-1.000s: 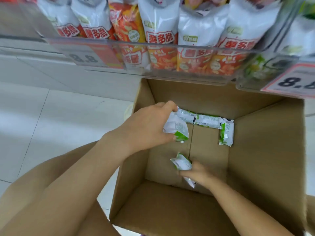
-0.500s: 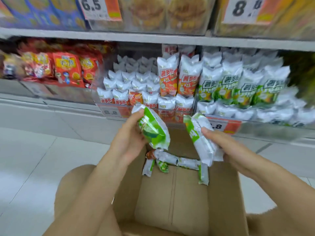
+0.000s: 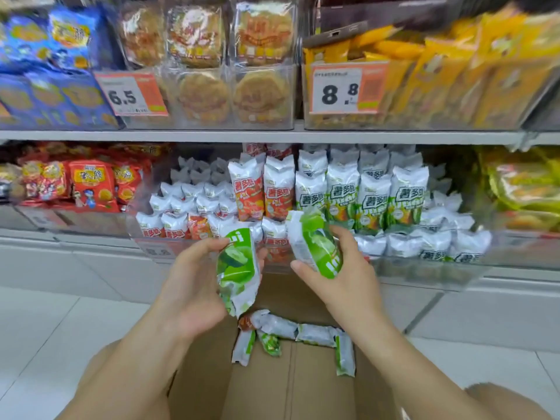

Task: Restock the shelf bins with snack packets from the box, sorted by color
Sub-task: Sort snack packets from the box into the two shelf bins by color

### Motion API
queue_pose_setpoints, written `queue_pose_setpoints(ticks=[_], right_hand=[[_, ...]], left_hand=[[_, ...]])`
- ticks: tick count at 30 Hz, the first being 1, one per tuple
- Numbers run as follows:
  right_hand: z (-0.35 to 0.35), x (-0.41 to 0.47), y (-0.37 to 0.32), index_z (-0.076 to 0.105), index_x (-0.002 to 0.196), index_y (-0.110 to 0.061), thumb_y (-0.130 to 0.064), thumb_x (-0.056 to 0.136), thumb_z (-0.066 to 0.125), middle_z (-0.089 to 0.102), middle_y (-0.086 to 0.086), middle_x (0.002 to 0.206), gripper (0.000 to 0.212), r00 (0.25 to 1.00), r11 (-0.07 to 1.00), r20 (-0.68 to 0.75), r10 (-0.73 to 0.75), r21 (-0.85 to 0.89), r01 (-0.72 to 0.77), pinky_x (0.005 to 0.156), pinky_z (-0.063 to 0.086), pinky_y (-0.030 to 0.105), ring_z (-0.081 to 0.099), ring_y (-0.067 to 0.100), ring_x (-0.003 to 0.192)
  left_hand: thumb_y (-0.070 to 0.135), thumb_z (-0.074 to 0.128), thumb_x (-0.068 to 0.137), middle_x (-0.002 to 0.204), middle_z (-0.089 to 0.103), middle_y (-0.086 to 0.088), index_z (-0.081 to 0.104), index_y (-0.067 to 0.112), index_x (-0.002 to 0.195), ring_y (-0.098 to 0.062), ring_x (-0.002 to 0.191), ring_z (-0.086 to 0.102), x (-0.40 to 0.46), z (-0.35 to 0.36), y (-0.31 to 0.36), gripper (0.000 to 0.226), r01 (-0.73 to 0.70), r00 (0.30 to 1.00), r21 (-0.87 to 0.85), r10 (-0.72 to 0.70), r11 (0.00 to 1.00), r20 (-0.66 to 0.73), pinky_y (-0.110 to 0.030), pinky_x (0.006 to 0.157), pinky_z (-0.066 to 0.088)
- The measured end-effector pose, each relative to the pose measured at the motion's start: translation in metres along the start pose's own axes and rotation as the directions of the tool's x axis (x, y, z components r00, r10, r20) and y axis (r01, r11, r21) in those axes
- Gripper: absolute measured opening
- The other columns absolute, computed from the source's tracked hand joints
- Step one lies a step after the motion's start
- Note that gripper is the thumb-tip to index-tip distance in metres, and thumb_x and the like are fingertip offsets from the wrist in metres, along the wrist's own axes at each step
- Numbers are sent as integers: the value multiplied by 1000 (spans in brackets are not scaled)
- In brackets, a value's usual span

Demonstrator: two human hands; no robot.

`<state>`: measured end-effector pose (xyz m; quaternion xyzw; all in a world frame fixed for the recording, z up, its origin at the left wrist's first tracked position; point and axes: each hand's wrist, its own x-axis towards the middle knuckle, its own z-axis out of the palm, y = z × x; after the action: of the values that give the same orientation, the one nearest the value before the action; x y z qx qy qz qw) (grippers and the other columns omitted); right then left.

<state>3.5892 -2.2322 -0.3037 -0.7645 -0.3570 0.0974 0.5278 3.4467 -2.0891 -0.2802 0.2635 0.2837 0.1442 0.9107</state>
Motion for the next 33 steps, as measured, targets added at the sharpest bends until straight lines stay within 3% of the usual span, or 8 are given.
queue_pose_setpoints(ticks=[4,8,12,15,20,24,30,33], right_hand=[[-4,6,23,52,129,-26,-38,63,81,63,1,103,73,789,638,-55,-611,-624,451,85,39,34,58,23,94],[0,2,38,52,131,-24,-34,55,88,62,5,96,84,817,614,-5,-576,-663,429,64,49,31,62,26,76],[0,-2,37,46,138,-27,-46,69,69,61,-1,100,75,856,657,92,-508,-601,454,54,47,24,62,20,80],[-1,-3,37,33,147,-32,-51,76,49,57,-5,111,75,871,737,229,-434,-466,489,64,48,24,60,19,94],[-8,7,38,41,140,-28,-18,68,73,61,4,121,80,669,396,443,-597,-562,726,86,46,36,58,25,101],[-9,11,36,39,142,-19,-10,76,53,58,1,131,68,632,413,454,-629,-493,766,105,34,39,53,23,115],[-34,8,15,34,137,-42,-18,84,60,42,-16,141,64,980,979,-10,-197,43,198,107,31,13,39,-7,129],[-47,11,8,56,111,-35,-38,82,72,68,-14,112,33,971,849,154,184,472,-236,97,48,23,62,-4,102]], left_hand=[[19,95,40,98,68,-8,75,8,95,-23,91,66,4,9,-18,60,46,998,-58,-43,997,54,-34,77,53],[19,96,38,118,65,-22,71,-2,109,-43,111,61,2,15,-32,79,96,992,-173,-79,980,98,-66,90,42],[22,93,48,132,55,-27,62,-2,122,-45,119,55,2,17,-32,84,132,980,-154,-106,979,168,-66,94,39],[26,90,57,139,51,-22,66,2,121,-41,127,49,0,14,-22,72,138,970,-103,-113,985,214,-66,101,33],[25,92,57,141,47,-24,64,11,125,-44,129,45,-1,3,-13,75,115,947,-10,-107,993,304,-67,100,35],[23,92,54,132,57,-16,70,7,113,-33,125,53,3,0,-23,66,146,946,67,-159,987,282,-56,98,46],[18,98,32,122,64,-20,76,3,97,-39,111,62,9,20,-25,70,-15,986,-124,35,992,165,-59,83,52],[22,98,26,111,69,-18,78,6,88,-36,103,67,18,42,-37,67,-75,982,-62,85,995,168,-55,79,55]])
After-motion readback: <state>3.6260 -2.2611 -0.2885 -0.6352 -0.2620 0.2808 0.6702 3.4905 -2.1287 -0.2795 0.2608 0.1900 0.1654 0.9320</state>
